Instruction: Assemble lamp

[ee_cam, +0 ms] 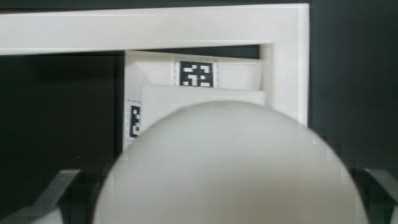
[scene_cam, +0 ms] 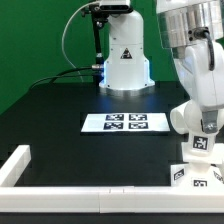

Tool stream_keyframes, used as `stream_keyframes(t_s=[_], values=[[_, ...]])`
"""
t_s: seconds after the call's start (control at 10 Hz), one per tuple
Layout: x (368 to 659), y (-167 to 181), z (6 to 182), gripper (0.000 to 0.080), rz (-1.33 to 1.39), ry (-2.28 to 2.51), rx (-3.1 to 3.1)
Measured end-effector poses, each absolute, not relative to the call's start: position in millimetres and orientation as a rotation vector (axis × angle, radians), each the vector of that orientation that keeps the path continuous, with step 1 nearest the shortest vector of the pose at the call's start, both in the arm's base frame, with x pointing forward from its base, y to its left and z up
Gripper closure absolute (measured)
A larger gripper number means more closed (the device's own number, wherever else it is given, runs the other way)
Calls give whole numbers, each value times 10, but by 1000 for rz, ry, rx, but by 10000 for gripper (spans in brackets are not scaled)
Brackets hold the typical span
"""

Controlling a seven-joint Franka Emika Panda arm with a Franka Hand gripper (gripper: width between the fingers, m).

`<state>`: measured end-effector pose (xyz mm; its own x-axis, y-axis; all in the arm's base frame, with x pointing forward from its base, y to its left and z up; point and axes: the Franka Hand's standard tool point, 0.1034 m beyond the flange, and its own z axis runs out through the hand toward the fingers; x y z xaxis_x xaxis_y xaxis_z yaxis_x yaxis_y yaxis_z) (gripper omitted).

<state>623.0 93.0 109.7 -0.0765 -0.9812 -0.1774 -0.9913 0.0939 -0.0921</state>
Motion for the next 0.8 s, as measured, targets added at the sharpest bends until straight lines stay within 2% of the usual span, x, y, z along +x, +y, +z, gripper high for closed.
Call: stream_keyframes(t_s=[0.1, 0.2, 0.3, 0.4, 0.5, 0.6, 0.8], values=[[6233, 932, 1102, 223, 80, 2192, -1969], [6231, 932, 1096, 158, 79, 2181, -1982], [6228, 932, 1088, 158, 79, 2182, -1982], [6230, 941, 1095, 112, 79, 2179, -1985], [6238, 987, 1140, 103, 74, 2159, -1997], [6261, 998, 1220, 103, 64, 2123, -2018], [6333, 997, 1584, 101, 43, 2047, -2038]])
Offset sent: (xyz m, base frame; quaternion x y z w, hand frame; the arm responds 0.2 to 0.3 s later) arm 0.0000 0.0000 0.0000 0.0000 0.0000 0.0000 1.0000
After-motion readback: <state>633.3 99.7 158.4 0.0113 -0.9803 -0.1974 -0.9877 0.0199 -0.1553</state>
